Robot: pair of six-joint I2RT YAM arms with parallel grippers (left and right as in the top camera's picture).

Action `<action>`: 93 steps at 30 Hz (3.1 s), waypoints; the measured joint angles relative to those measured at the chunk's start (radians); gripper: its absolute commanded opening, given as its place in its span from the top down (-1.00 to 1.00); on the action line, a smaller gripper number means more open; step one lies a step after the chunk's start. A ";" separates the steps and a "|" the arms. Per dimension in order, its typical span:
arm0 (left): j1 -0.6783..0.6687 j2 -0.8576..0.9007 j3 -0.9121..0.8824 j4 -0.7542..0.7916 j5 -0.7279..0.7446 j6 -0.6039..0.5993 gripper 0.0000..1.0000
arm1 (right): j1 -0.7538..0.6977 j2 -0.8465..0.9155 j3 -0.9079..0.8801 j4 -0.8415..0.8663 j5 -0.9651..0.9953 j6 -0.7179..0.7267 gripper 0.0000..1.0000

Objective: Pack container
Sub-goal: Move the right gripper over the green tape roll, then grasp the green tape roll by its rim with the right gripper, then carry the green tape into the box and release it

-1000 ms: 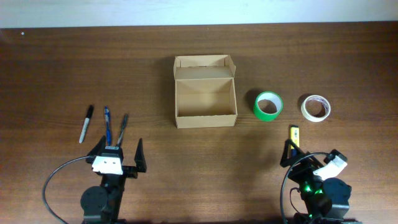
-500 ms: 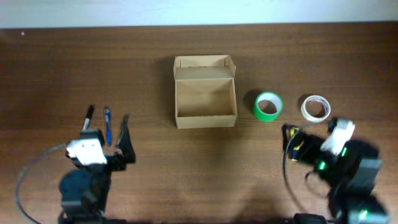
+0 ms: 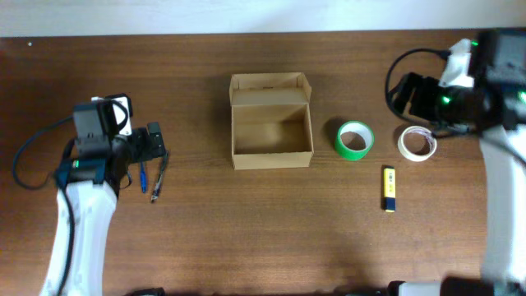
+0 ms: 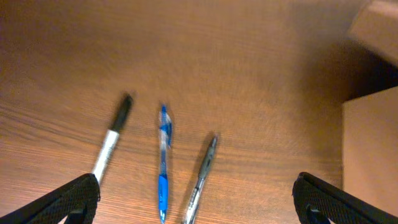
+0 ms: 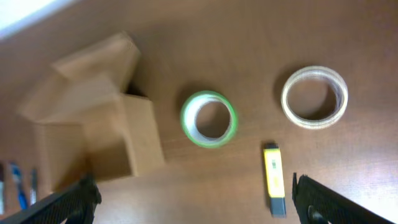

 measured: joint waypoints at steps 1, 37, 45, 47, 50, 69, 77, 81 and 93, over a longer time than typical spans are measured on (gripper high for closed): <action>0.003 0.032 0.005 -0.004 0.008 0.002 -0.99 | 0.000 0.043 0.006 -0.019 0.006 0.000 -0.91; 0.003 0.231 0.010 -0.030 0.042 0.003 -0.99 | 0.104 0.665 0.008 0.048 0.224 0.000 0.63; 0.003 0.231 0.010 -0.030 0.042 0.003 -0.99 | 0.104 0.674 0.008 0.063 0.229 0.003 0.92; 0.003 0.231 0.010 -0.030 0.042 0.003 -0.99 | 0.104 0.674 0.008 0.061 0.229 0.004 0.92; 0.003 0.231 0.010 -0.030 0.042 0.003 -0.99 | 0.104 0.673 0.019 0.026 0.229 0.004 0.92; 0.003 0.231 0.010 -0.030 0.042 0.003 -0.99 | 0.503 0.279 0.394 -0.105 0.173 -0.294 0.92; 0.003 0.231 0.010 -0.030 0.042 0.003 -0.99 | 0.662 0.427 0.383 0.052 0.237 -0.374 0.92; 0.003 0.231 0.010 -0.030 0.045 0.003 -0.99 | 0.697 0.503 0.383 0.069 0.277 -0.381 0.92; 0.003 0.231 0.010 -0.030 0.045 0.003 -0.99 | 0.696 0.730 0.381 0.075 0.311 -0.383 0.92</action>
